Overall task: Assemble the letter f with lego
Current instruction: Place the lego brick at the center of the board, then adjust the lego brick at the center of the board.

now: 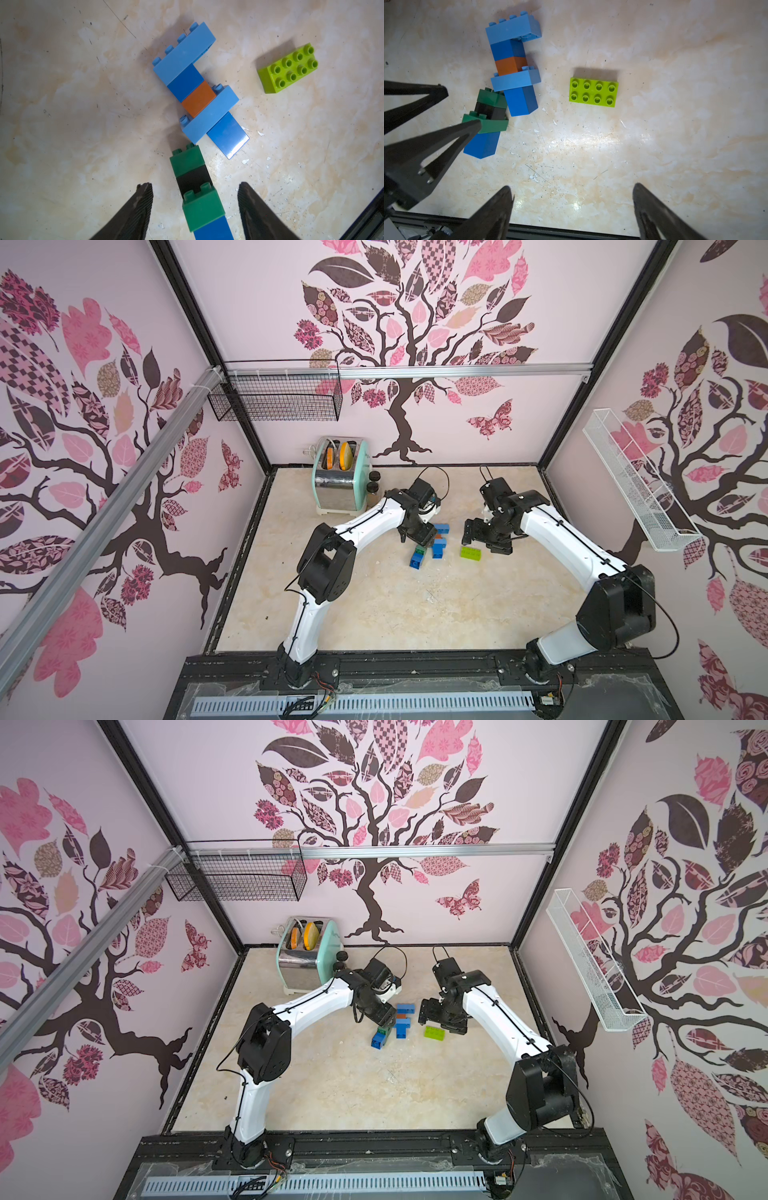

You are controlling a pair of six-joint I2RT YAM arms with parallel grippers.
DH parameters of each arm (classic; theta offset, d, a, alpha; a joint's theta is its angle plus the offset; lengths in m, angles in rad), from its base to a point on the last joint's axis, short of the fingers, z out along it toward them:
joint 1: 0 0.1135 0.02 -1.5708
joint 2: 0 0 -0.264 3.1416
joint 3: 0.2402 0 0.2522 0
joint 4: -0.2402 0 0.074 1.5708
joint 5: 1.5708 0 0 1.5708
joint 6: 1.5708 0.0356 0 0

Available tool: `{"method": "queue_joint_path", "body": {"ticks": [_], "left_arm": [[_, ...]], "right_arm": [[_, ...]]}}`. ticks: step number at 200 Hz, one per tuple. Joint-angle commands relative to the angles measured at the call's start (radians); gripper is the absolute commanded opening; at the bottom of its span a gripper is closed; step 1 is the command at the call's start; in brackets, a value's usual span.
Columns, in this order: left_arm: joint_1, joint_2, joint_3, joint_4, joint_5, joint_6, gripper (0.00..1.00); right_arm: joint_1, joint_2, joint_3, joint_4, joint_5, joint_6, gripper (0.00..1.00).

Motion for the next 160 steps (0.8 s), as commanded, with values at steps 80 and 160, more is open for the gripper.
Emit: {"method": "queue_joint_path", "body": {"ticks": [80,160], "left_arm": [[-0.027,0.117,0.092,-0.122,-0.073,0.036,0.64],[-0.040,0.145,0.126,-0.140,-0.110,0.030,0.59]], "right_arm": [[0.002,-0.122,-0.053,-0.034,-0.035,-0.042,0.89],[0.003,-0.139,-0.082,-0.018,-0.058,-0.045,0.88]]}}
